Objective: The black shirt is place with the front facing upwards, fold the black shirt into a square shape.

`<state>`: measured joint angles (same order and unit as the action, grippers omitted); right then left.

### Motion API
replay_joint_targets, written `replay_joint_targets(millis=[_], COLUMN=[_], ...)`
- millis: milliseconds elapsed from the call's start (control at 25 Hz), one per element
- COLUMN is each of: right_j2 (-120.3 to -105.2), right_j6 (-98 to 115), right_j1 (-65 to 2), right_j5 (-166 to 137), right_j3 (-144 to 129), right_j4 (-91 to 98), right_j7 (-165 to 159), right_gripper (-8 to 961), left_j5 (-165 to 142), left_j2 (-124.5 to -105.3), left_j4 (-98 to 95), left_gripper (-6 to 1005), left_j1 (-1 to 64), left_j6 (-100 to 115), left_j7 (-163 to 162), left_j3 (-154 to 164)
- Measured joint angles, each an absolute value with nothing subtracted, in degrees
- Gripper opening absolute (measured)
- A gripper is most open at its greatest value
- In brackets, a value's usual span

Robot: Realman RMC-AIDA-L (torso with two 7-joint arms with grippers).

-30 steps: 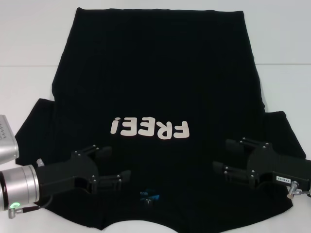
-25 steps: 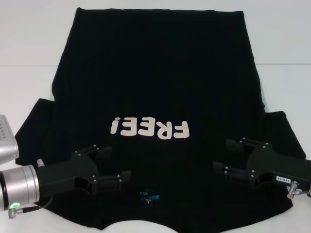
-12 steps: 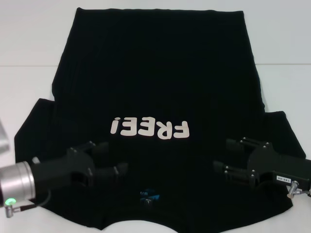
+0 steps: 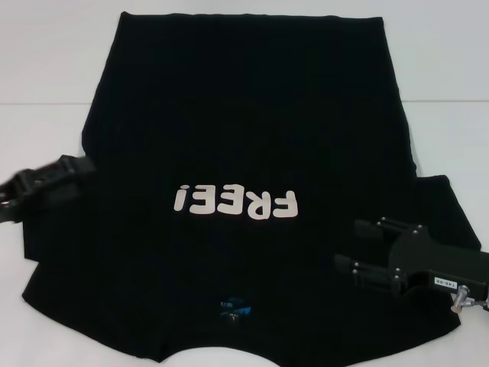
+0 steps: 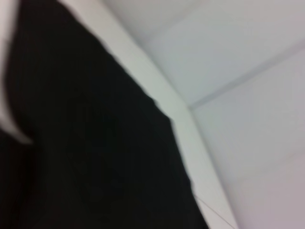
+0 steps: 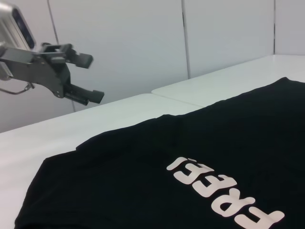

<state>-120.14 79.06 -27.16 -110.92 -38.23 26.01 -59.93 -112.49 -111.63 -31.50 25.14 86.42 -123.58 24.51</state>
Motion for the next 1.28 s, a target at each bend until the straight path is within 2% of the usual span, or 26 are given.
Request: replay_joint_targets(millis=[160,360,1280], right_j2=[-120.14,-120.14,-120.14], right_j6=[79.17,79.54,79.64], right_j1=[-27.25,-27.4,-28.04], right_j5=[-110.92,-110.92,-110.92], right_j3=[-38.46,-38.5,-38.5], right_j4=[25.97,25.87,25.13], right_j7=[-59.94,-59.94,-60.03], right_gripper=[791,790,791], left_j5=[-116.45,-124.71,-126.16], left_j2=[-109.62,-109.0,-110.91], left_j4=[-32.16,-34.28,-32.44], left_gripper=[941,939,937], left_j1=[24.9,26.15,27.81], left_j6=[81.39,74.89,63.13], left_j7=[-130.52,-133.72,-129.77], left_j3=[24.32,24.3,27.67])
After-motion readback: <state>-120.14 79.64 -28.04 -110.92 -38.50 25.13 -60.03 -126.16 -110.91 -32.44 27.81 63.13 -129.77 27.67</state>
